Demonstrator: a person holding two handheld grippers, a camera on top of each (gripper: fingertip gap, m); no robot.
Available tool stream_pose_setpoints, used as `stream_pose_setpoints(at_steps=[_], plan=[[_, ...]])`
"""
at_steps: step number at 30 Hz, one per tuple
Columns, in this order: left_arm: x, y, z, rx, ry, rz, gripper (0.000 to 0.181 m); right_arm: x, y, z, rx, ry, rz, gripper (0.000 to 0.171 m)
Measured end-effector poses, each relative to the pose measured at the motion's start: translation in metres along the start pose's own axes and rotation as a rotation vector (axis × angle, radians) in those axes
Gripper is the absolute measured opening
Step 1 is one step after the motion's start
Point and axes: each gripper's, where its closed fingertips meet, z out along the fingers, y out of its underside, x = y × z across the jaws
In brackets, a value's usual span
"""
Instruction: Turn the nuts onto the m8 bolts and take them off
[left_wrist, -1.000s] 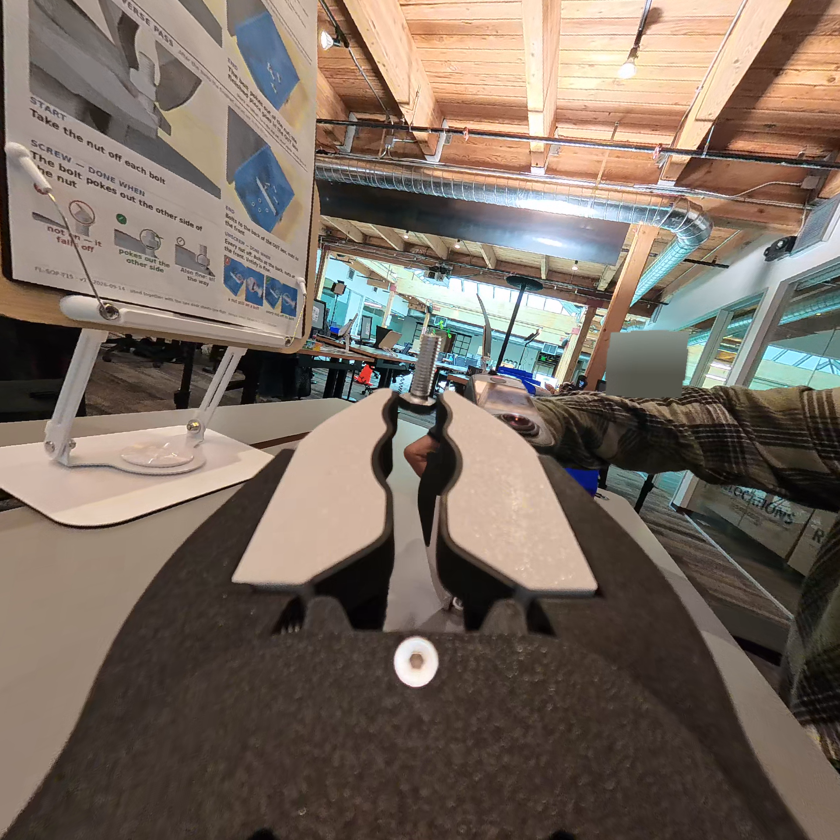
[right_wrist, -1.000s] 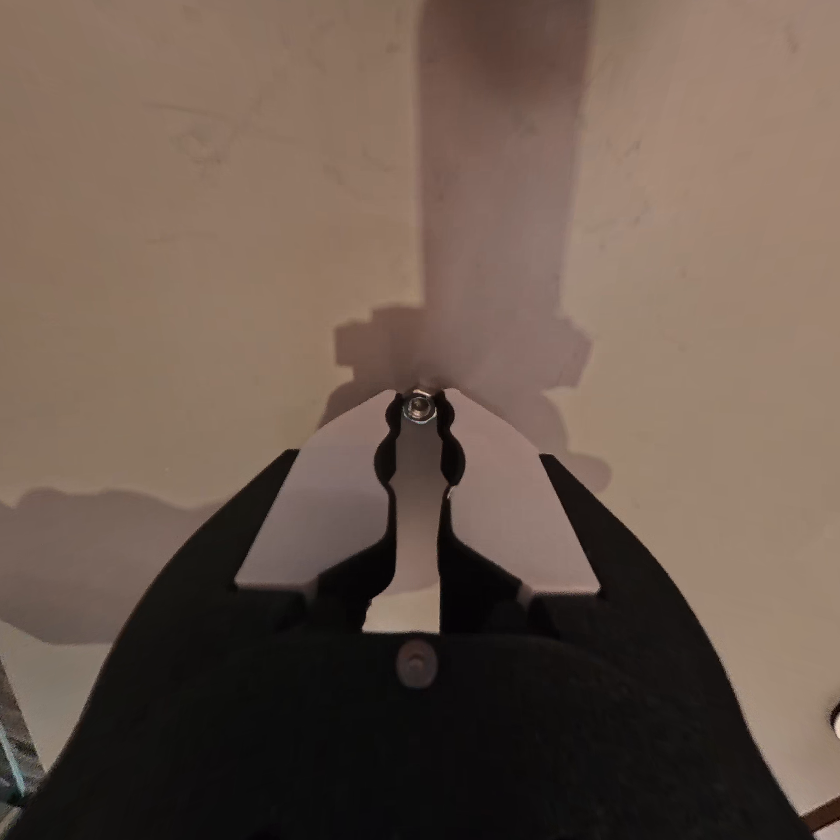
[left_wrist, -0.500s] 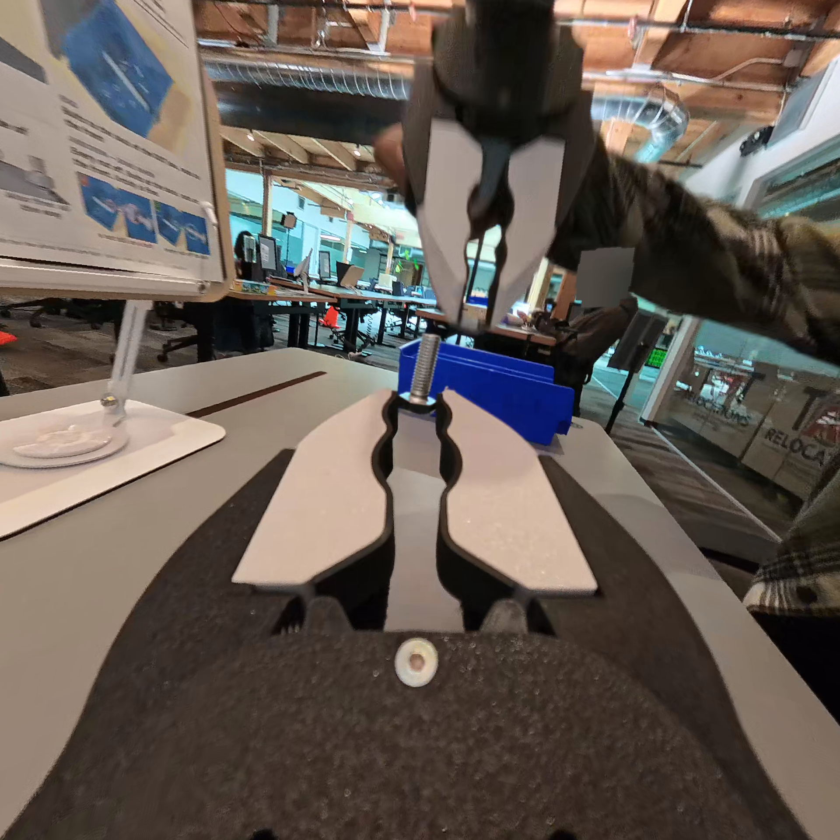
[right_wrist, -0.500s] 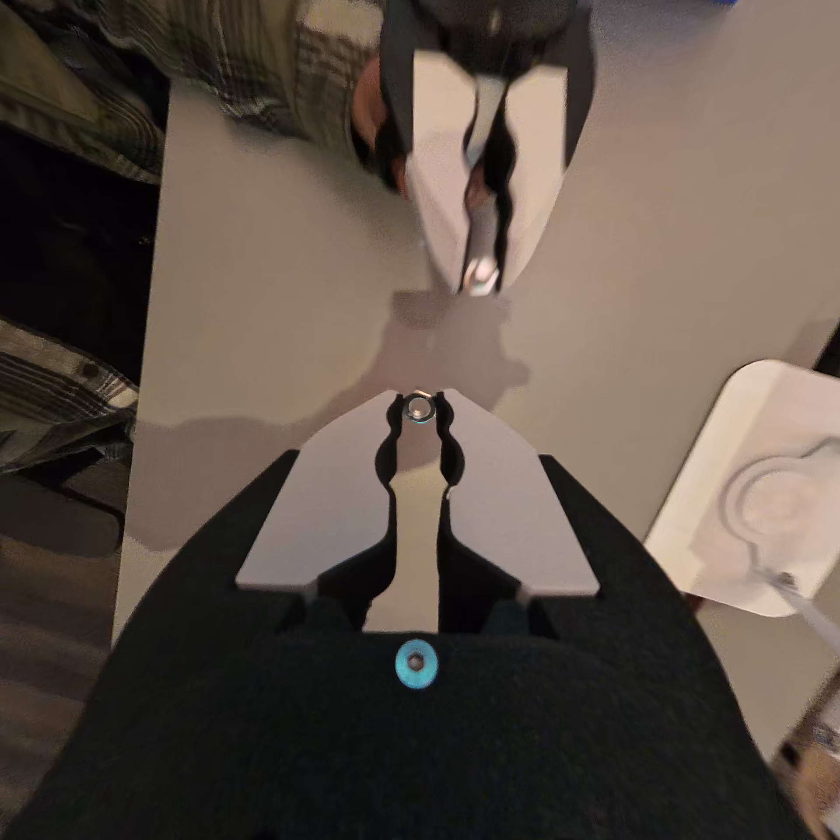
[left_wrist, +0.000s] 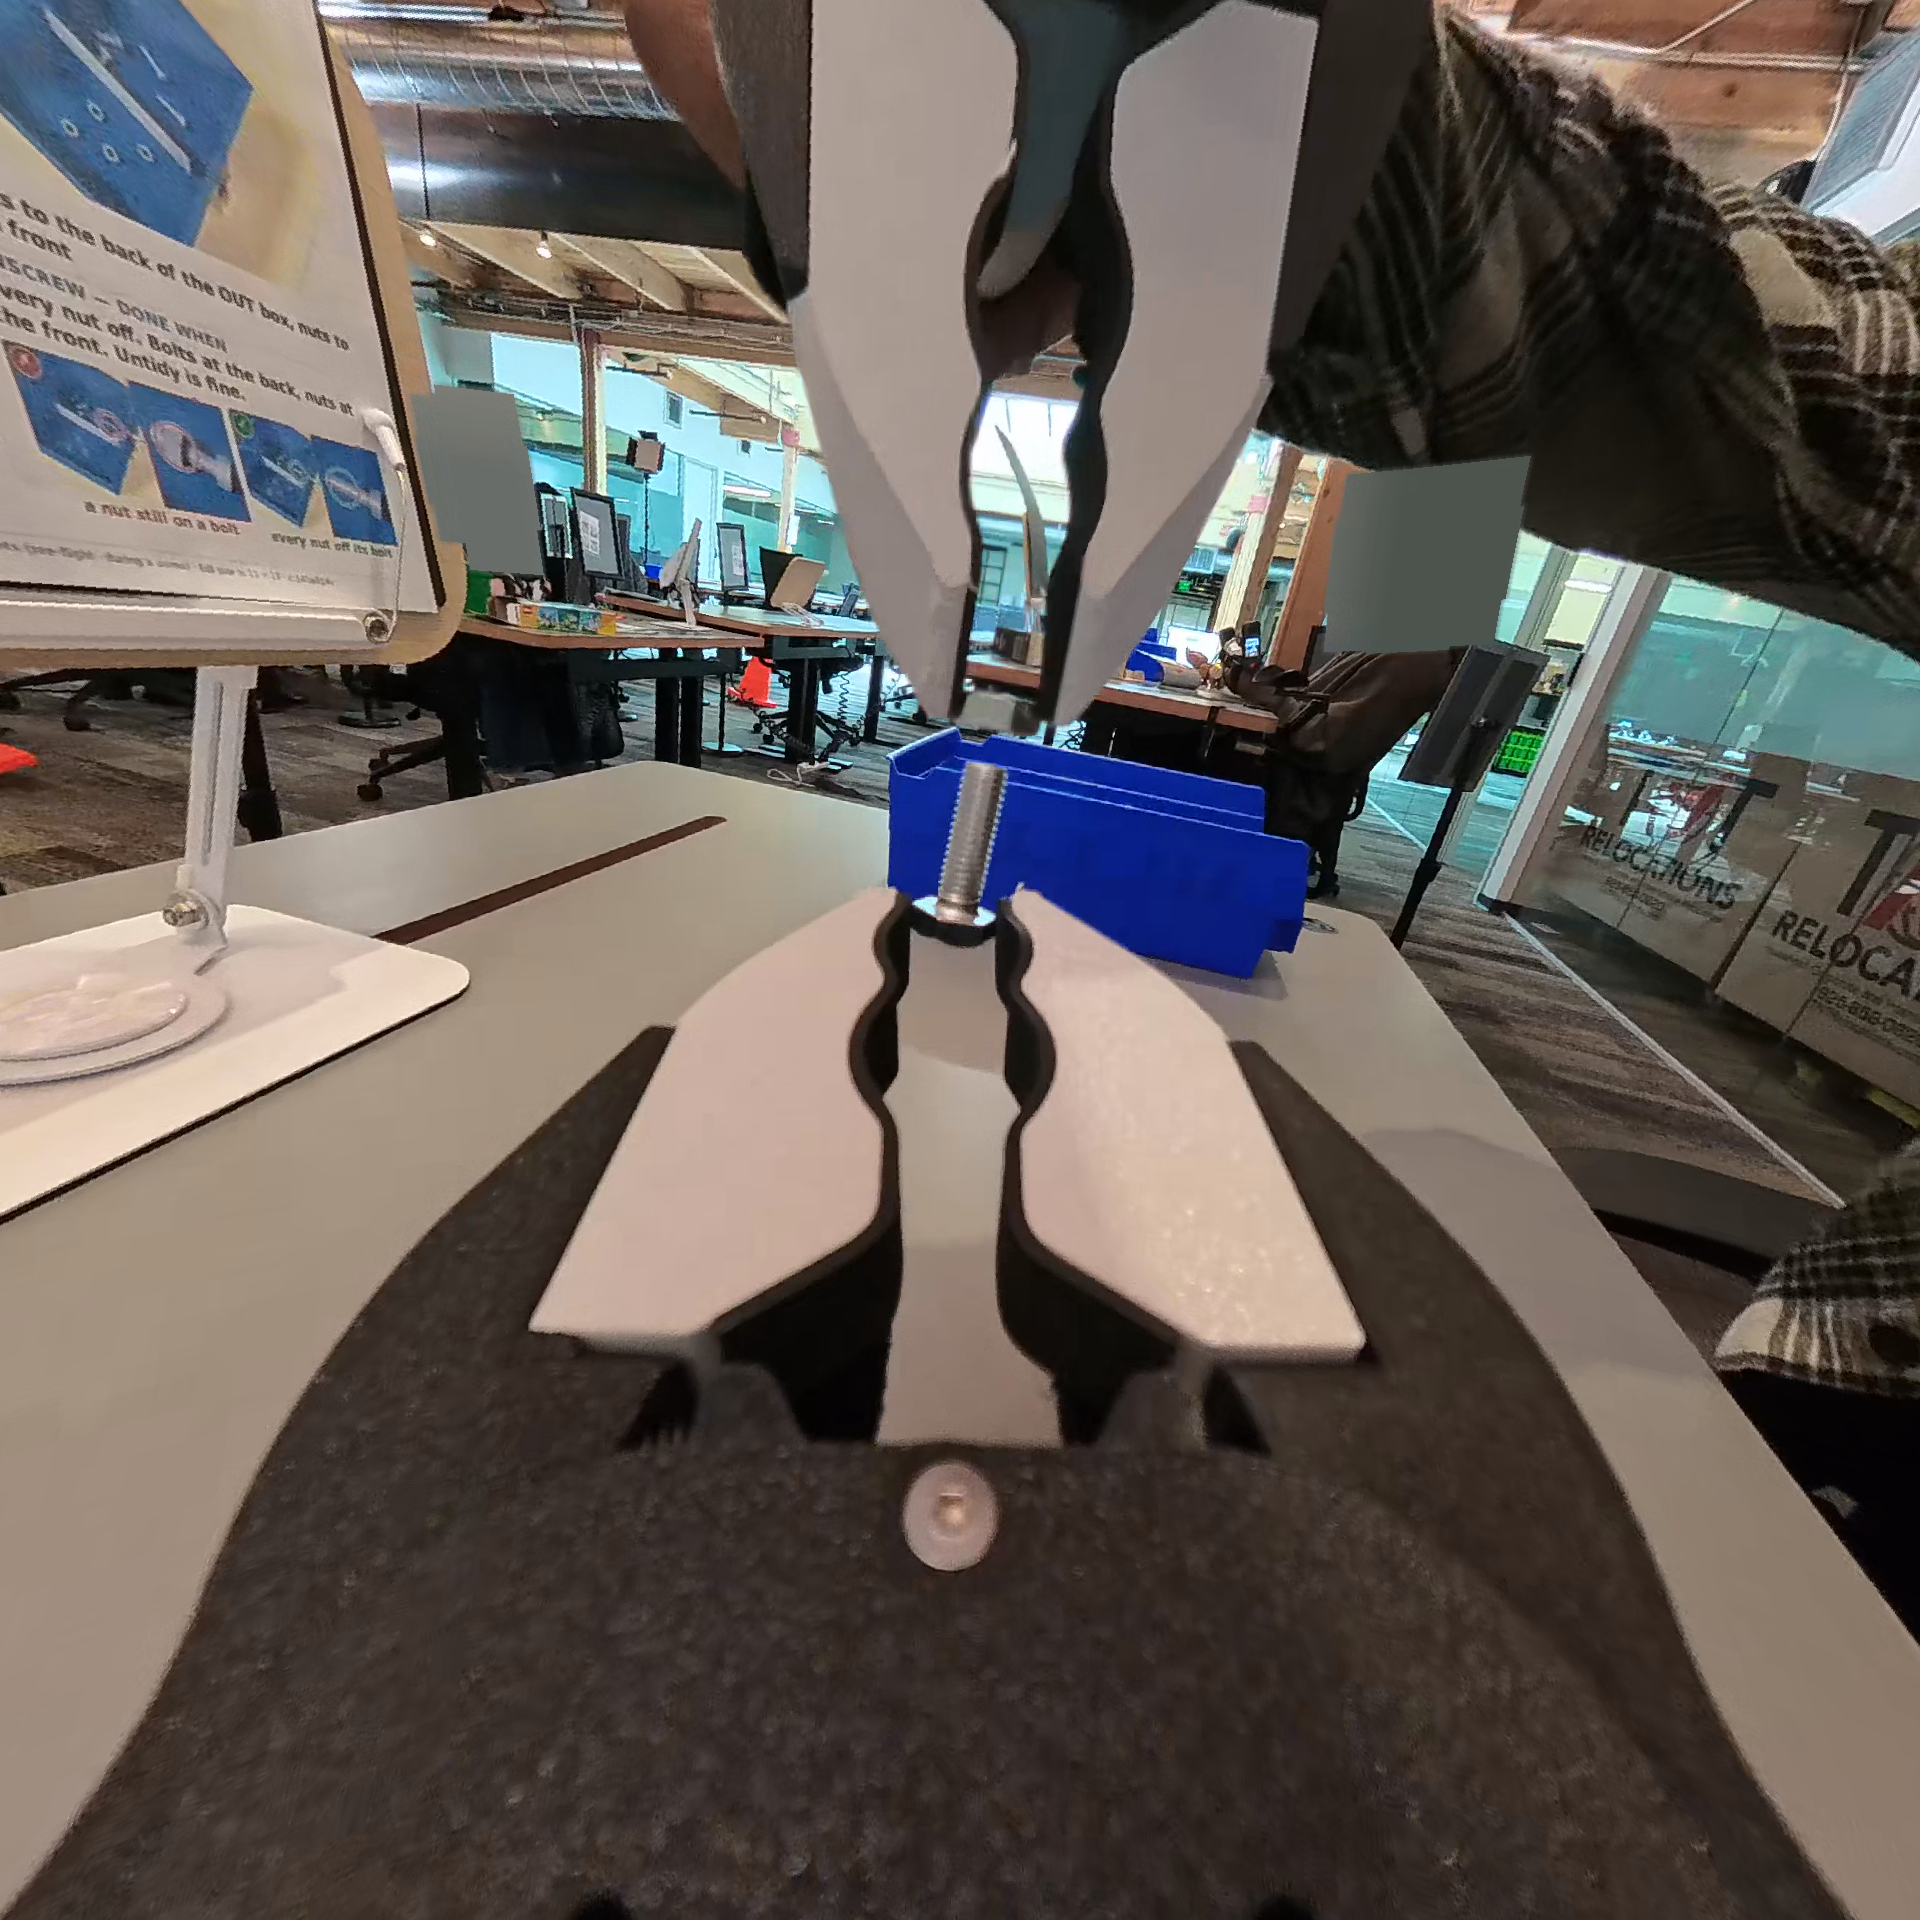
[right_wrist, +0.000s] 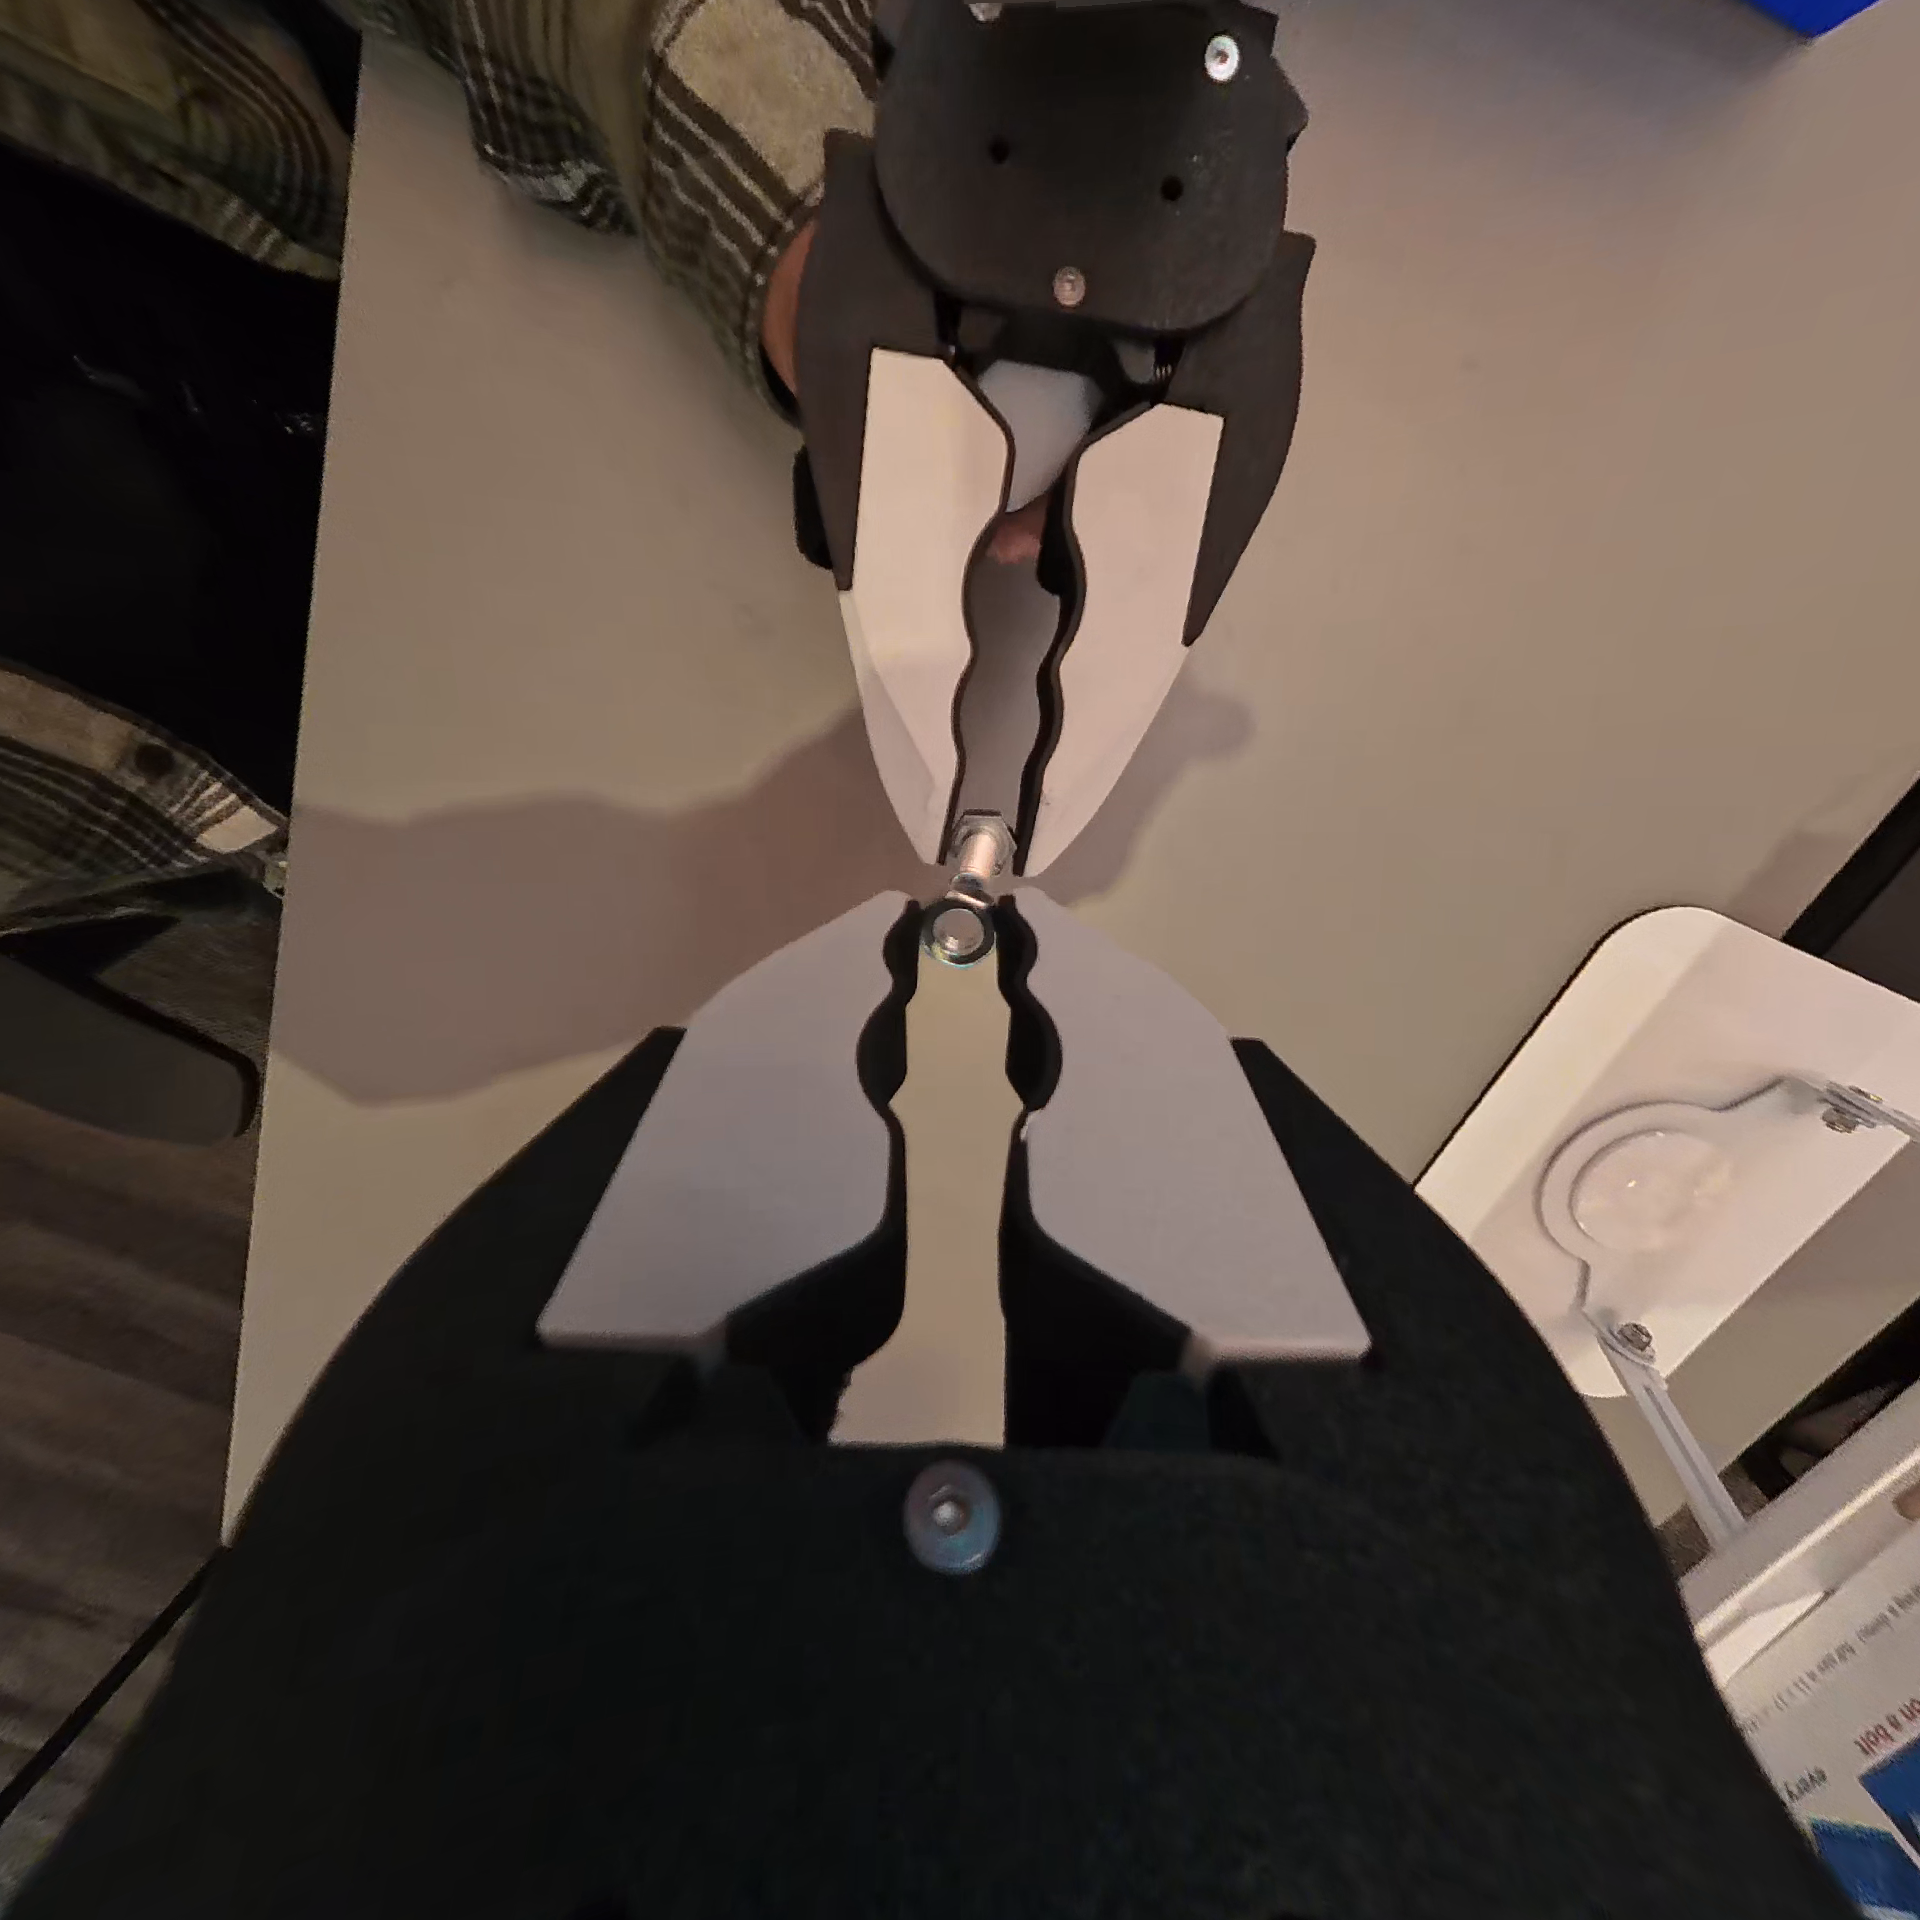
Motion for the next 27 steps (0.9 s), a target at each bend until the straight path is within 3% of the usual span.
stream_pose_setpoints(at_steps=[16, 27], plan=[[-0.001, -0.003, 0.0, 0.018, -0.024, 0.0, 0.015, 0.003, -0.004, 0.006, -0.006, 0.013, 0.001, 0.014], [-0.012, -0.006, -0.006, 0.032, -0.139, 0.047, 0.014, 0.014, -0.004, 0.007, -0.078, 0.051, 0.211, 0.014]])
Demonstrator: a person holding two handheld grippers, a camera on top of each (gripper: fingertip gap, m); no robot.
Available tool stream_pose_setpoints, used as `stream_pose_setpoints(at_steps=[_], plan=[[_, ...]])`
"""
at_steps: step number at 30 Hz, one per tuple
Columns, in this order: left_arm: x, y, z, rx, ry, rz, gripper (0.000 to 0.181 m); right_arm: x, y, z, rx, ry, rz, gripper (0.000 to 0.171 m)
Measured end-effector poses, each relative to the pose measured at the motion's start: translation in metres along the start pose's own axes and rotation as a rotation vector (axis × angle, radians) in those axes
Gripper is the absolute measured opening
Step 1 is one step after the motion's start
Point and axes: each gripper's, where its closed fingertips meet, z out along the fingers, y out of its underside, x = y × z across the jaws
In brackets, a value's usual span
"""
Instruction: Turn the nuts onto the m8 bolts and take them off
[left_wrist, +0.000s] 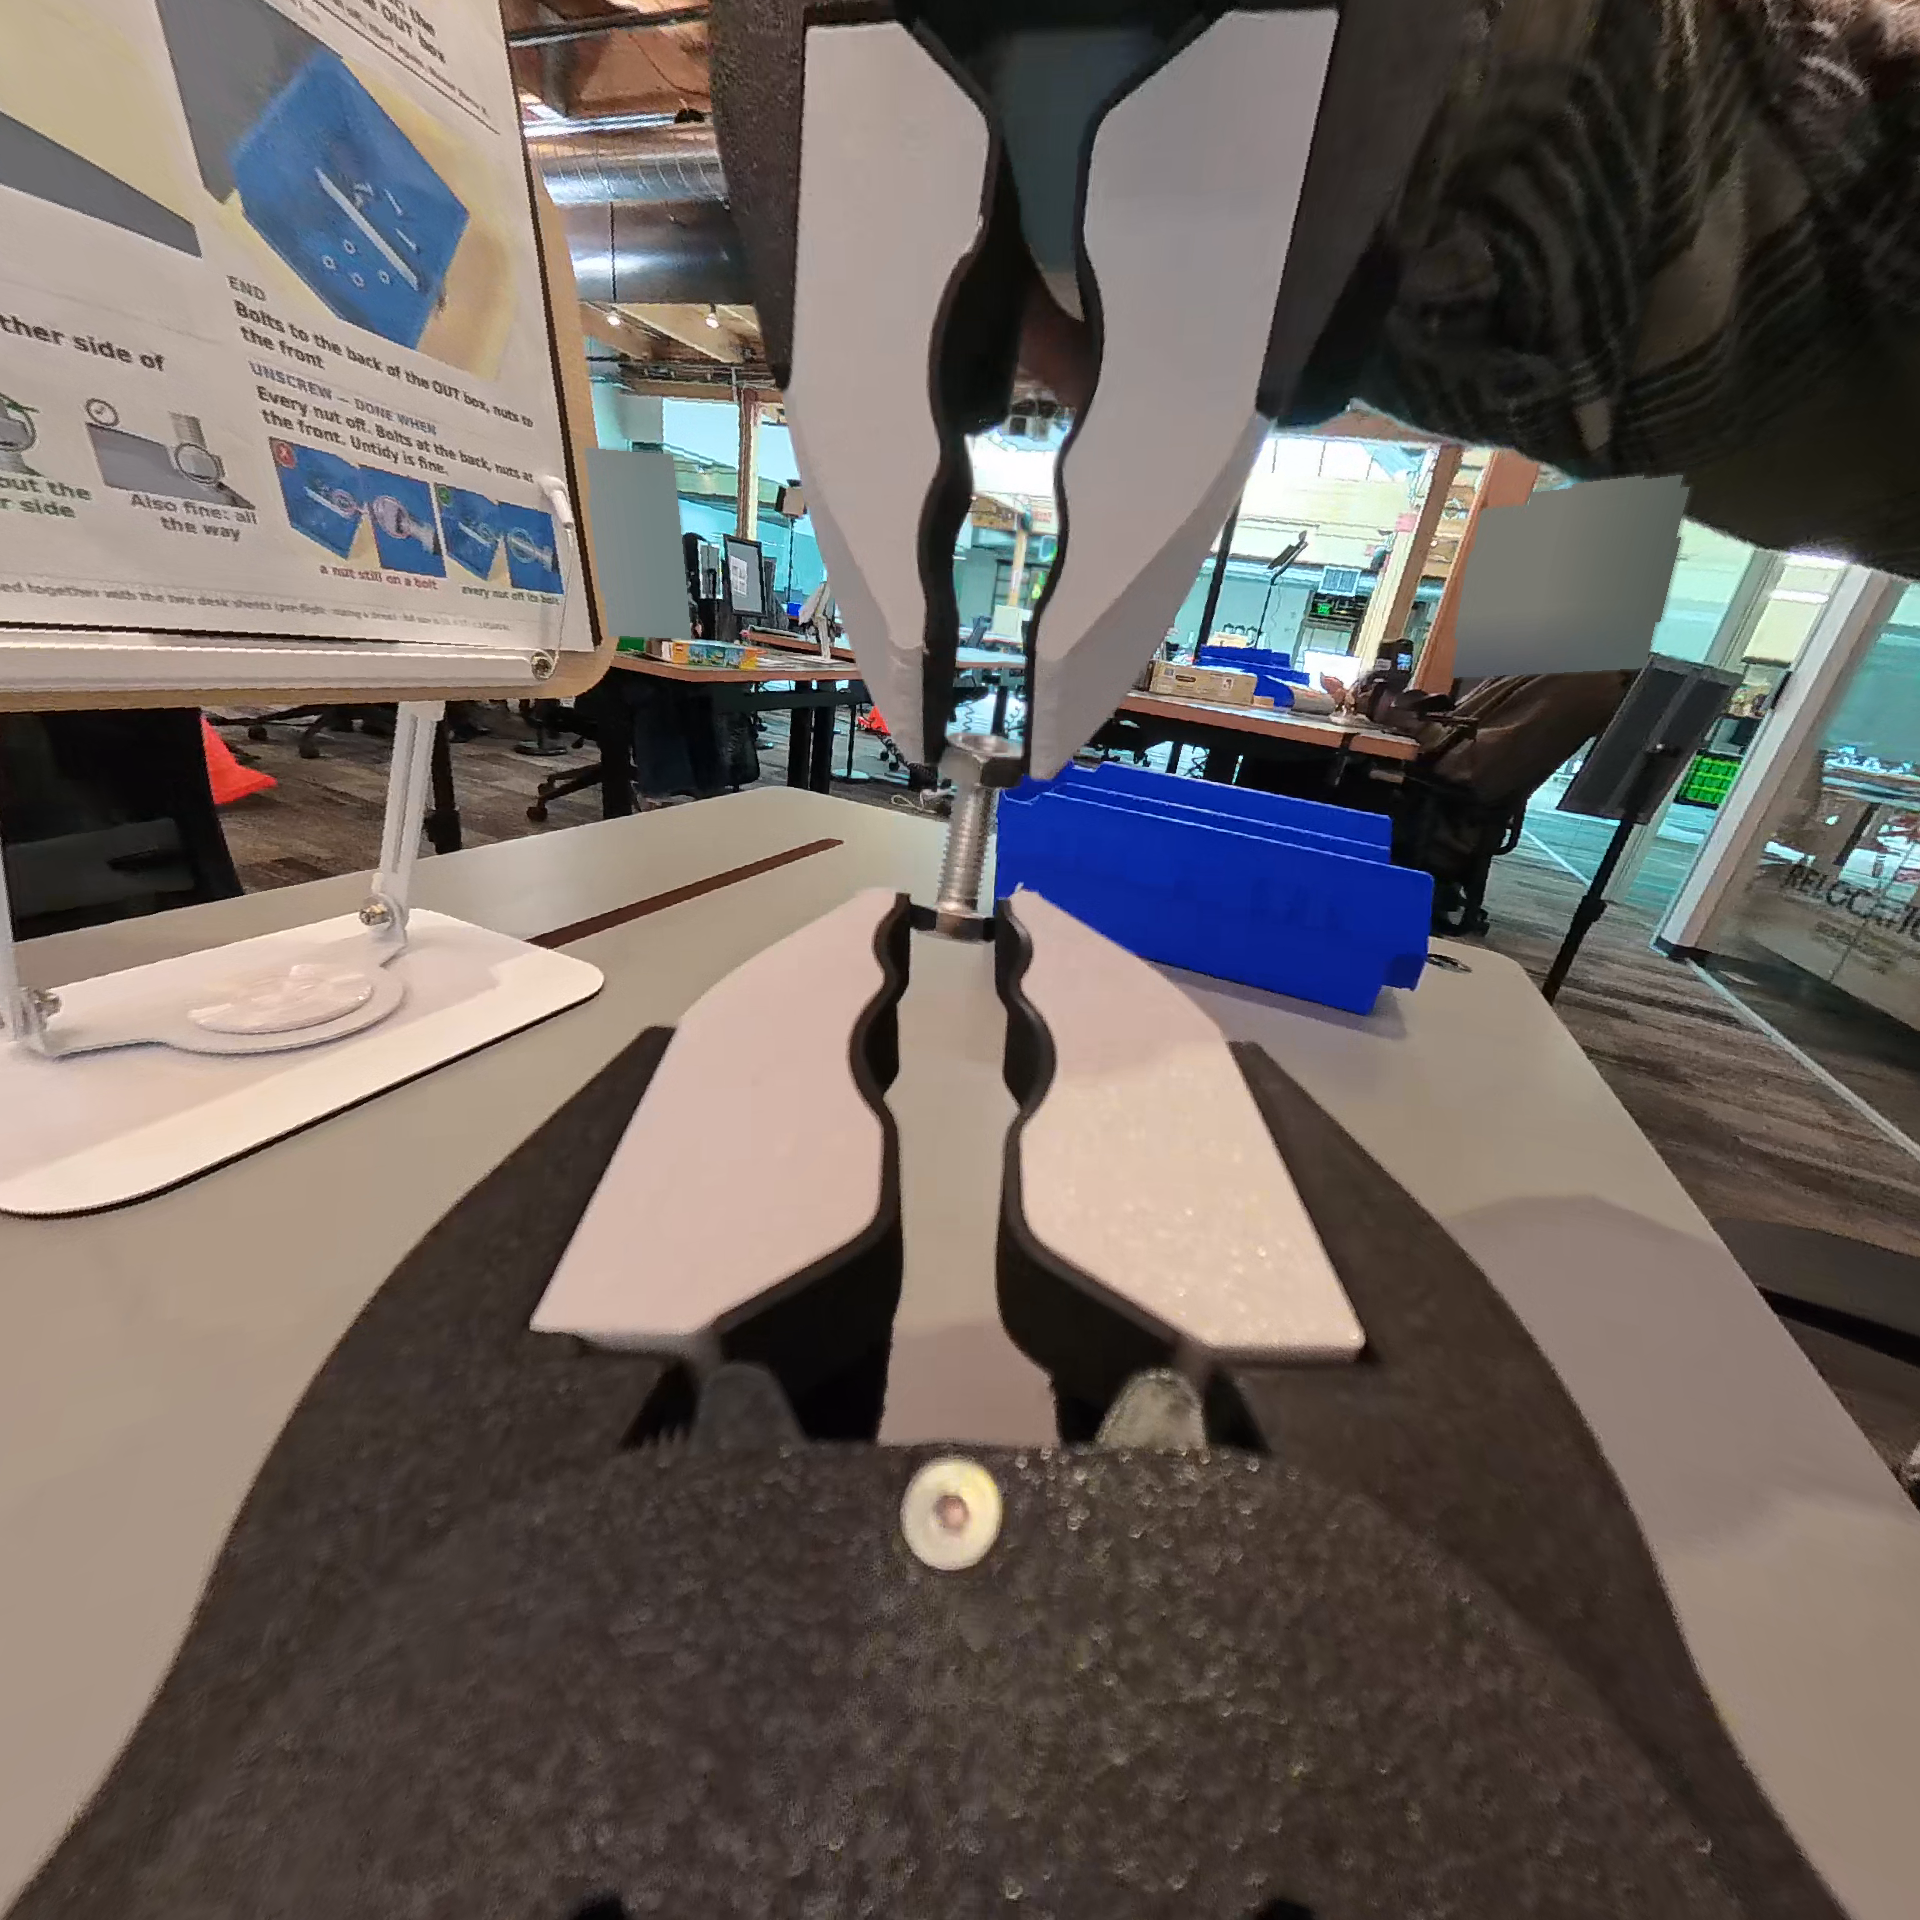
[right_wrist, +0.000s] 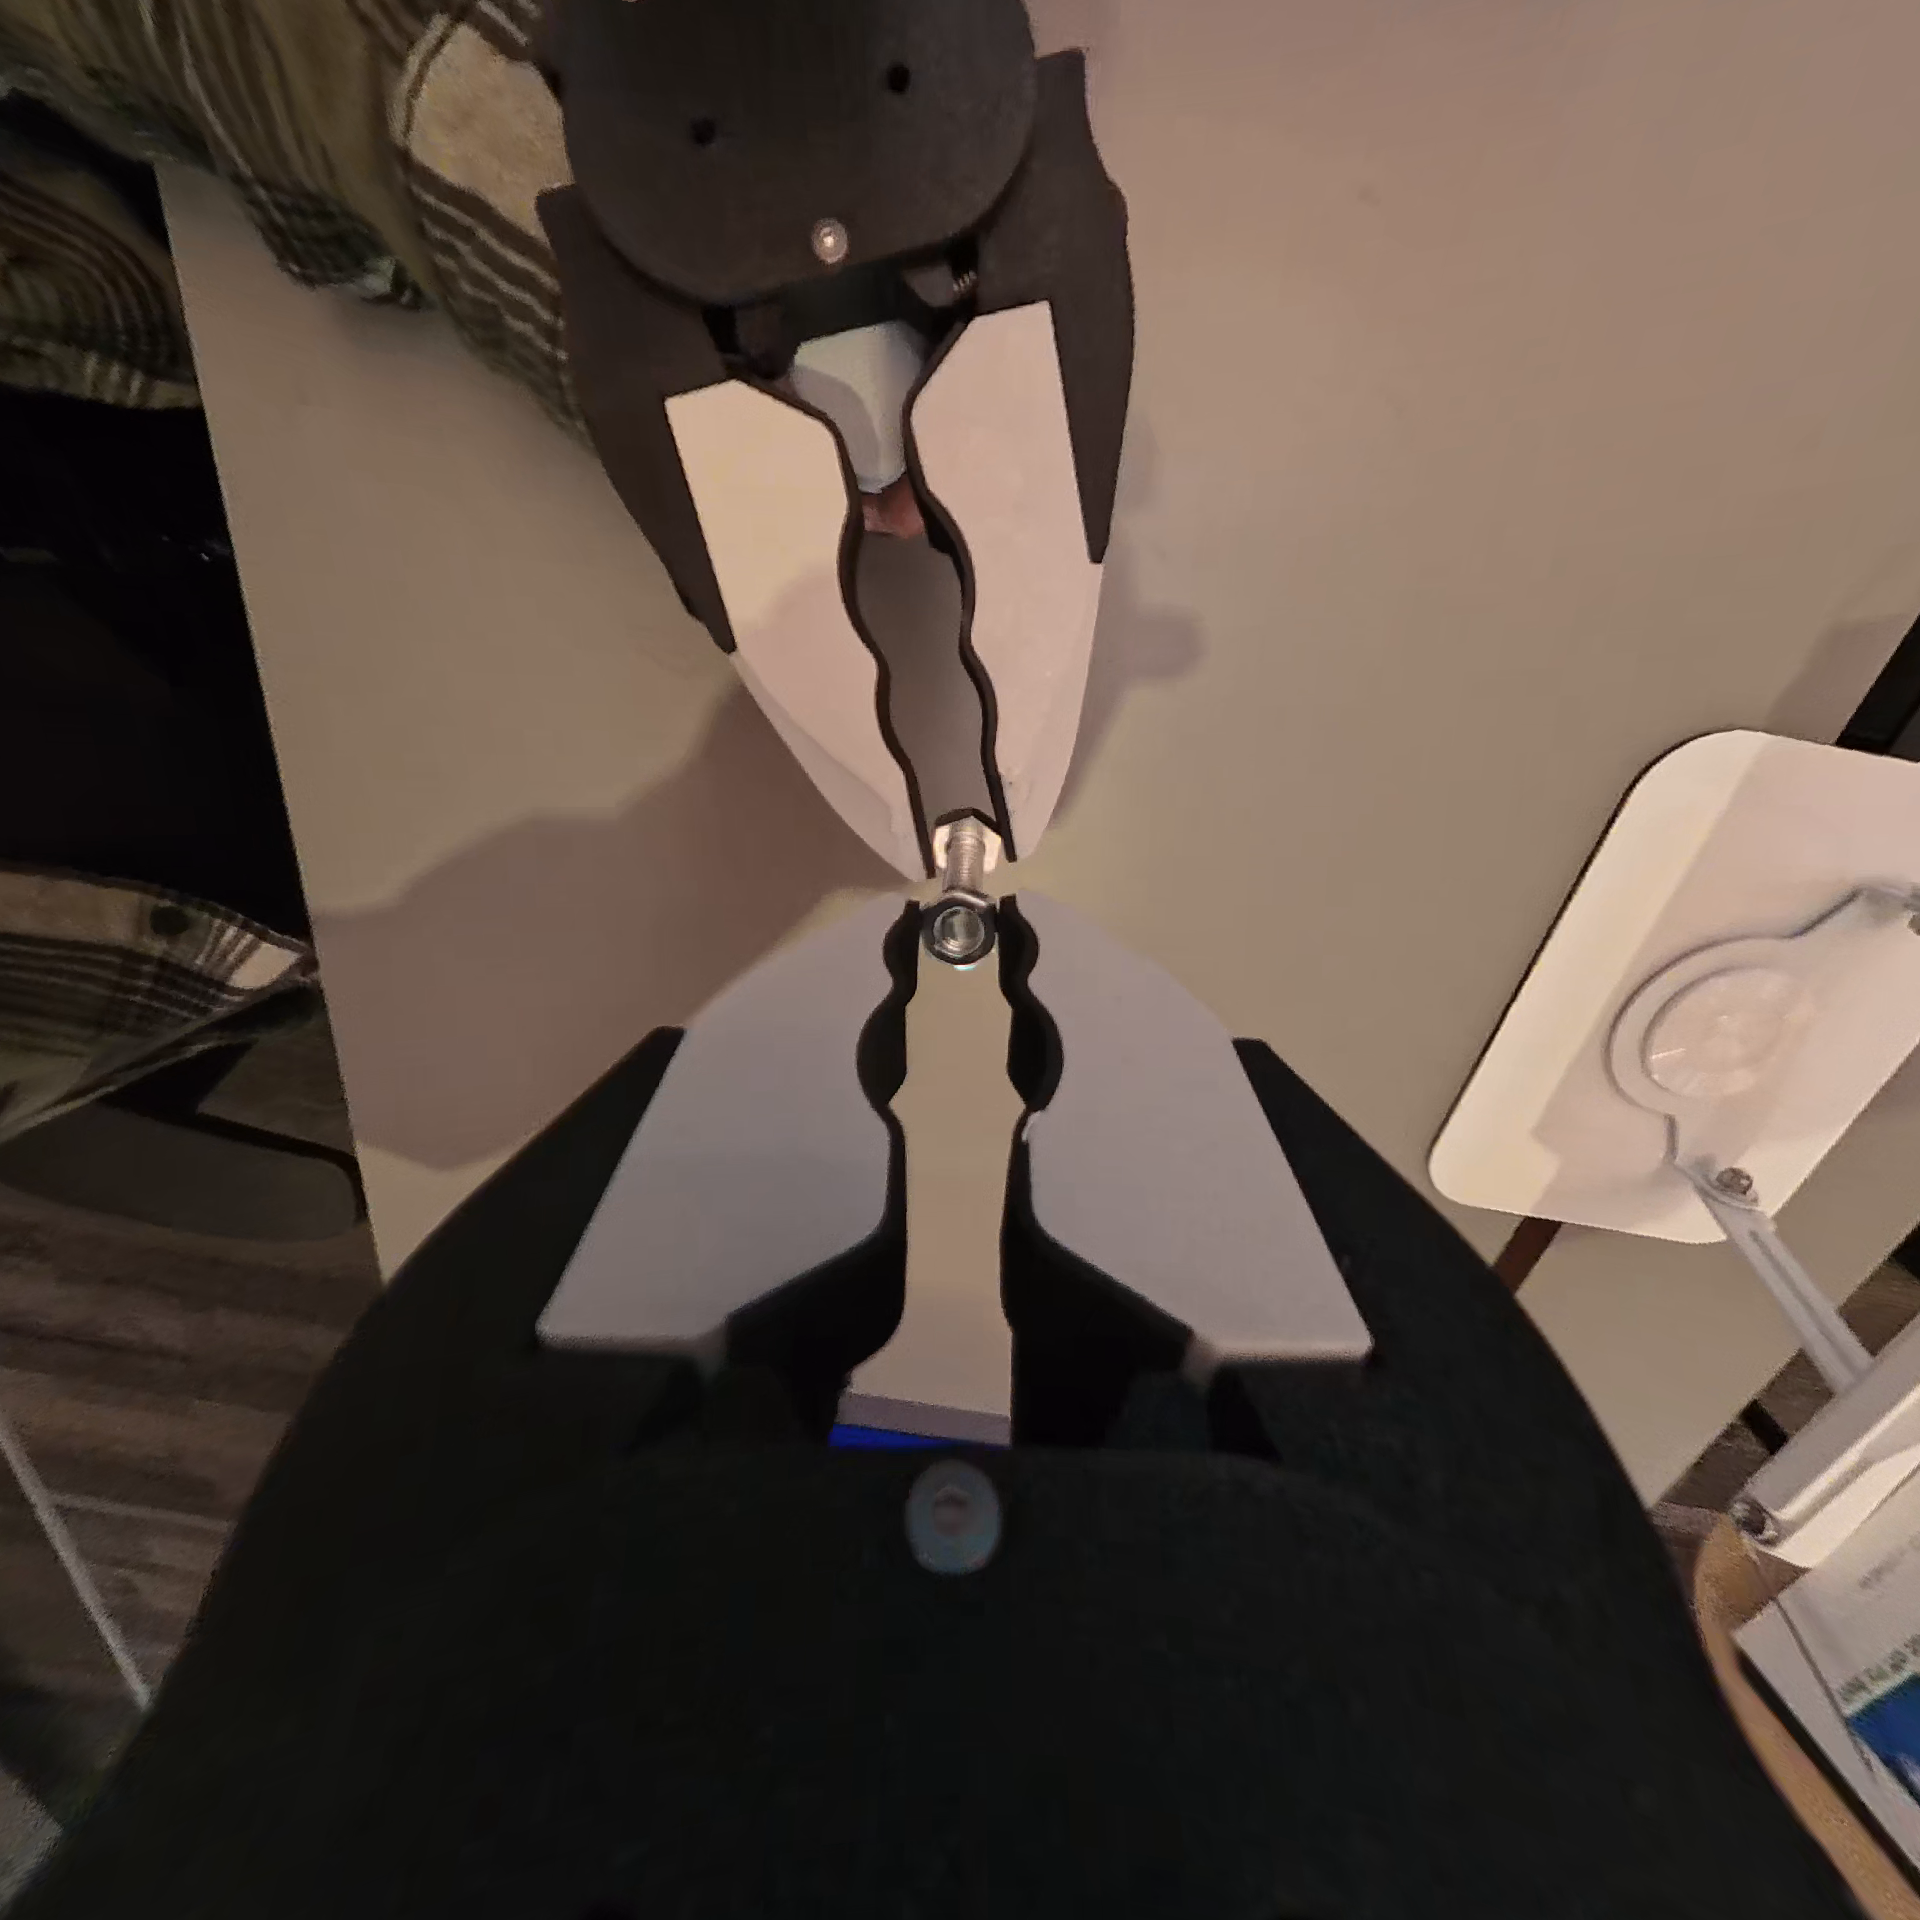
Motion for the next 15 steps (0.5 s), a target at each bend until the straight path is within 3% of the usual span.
stream_pose_setpoints(at_steps=[15], plan=[[0.0011, -0.0058, -0.0029, 0.047, 0.026, -0.035, 0.014, -0.001, -0.0053, -0.0049, 0.042, -0.008, 0.019, 0.014]])
